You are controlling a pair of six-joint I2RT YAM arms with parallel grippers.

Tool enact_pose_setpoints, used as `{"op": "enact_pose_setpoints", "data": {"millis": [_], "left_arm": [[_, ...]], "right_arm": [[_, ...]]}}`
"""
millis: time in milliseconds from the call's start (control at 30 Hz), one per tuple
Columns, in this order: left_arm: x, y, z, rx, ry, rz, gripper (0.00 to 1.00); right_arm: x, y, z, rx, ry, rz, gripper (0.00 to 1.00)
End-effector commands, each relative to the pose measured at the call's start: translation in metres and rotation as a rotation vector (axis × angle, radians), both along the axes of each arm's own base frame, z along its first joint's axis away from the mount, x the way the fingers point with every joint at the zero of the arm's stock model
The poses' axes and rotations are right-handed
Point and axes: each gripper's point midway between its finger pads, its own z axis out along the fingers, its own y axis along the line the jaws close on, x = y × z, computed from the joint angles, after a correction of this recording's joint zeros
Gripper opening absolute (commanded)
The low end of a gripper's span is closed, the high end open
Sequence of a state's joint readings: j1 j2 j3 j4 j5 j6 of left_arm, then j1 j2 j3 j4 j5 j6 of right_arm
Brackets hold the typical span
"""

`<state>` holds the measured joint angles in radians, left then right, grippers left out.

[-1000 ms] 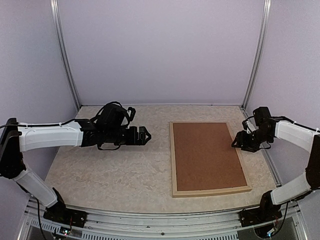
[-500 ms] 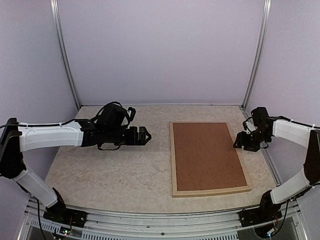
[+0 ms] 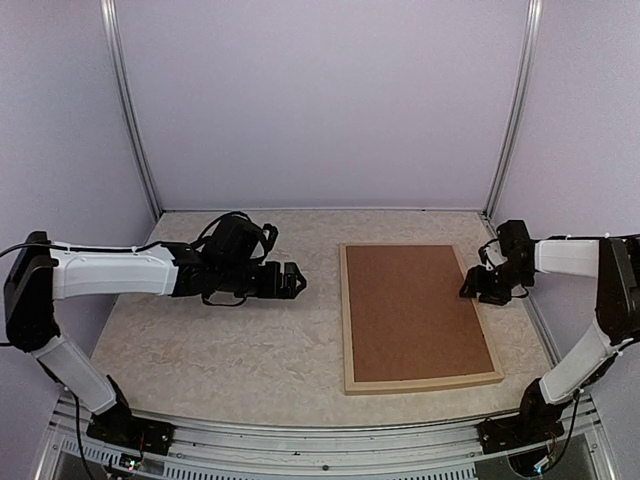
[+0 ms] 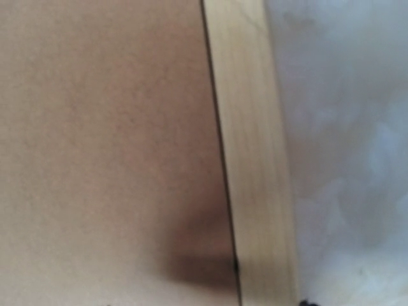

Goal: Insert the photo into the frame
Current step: Move the frame body to the center of the board.

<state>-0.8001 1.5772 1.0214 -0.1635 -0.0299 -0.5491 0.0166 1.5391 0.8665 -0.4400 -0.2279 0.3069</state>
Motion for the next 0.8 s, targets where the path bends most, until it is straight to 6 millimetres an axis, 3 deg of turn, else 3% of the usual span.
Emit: {"op": "enact_pose_setpoints", "data": {"millis": [0, 167, 467, 767], "left_arm": [[0.0, -0.006, -0.007, -0.001, -0.003, -0.014, 0.99], [0.0, -0.007, -0.01, 0.003, 0.002, -0.014, 0.99], [-0.001, -0.009, -0.013, 0.007, 0.007, -0.017, 0.99], [0.0, -0.008, -0.018, 0.022, 0.011, -0.016, 0.99]], "right_arm": [[0.001, 0.002, -0.003, 0.023, -0.017, 0.013, 0.62], [-0.004, 0.004, -0.005, 0.032, -0.015, 0.011, 0.62], [-0.007, -0.017, -0.009, -0.066, -0.019, -0.064, 0.61], [-0.014, -0.001, -0.019, 0.016, -0.007, -0.022, 0.62]]}}
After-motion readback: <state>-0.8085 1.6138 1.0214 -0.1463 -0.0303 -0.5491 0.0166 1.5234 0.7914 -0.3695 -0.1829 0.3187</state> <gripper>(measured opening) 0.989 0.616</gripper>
